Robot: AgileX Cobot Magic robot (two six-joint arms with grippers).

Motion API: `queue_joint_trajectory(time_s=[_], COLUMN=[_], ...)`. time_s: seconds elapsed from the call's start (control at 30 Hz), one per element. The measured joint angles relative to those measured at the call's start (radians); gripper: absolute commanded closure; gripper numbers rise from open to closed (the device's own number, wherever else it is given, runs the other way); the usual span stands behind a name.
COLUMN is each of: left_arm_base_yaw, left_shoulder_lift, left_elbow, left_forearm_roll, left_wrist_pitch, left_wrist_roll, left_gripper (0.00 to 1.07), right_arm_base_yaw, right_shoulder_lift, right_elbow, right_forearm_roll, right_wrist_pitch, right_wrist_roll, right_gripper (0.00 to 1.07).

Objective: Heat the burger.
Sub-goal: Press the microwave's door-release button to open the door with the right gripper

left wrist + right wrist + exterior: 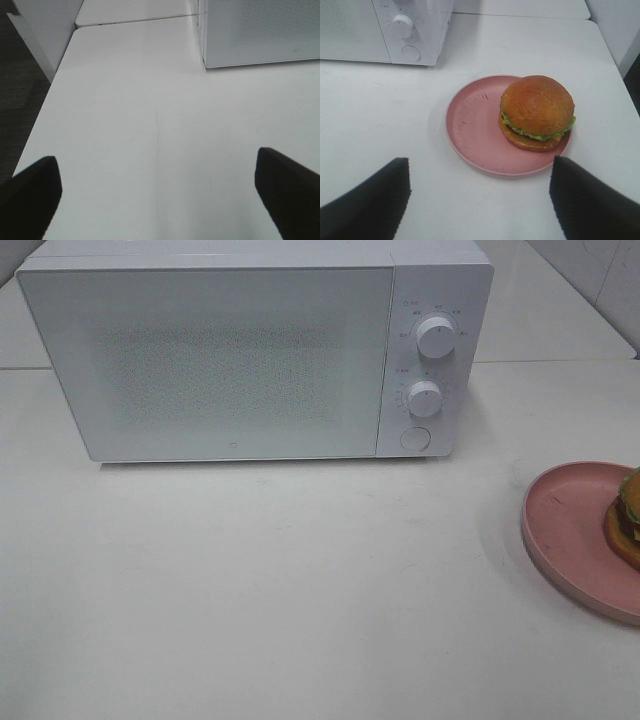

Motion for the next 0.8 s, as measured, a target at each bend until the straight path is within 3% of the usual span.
queue_joint_trajectory(time_s=[0.8], left_arm_base_yaw=[0.0], left_shoulder_lift=[0.0], left_elbow=[0.0], left_forearm_roll=[0.0], left_wrist_pitch=[0.0], left_wrist_roll=[0.0], left_gripper=[0.09], right_arm_base_yaw=[0.0], right_shoulder_lift=[0.028], right_elbow=[-0.018], right_forearm_roll=[0.007], right_wrist_pitch=[-0.026], right_wrist_roll=[0.001], right_gripper=[0.31])
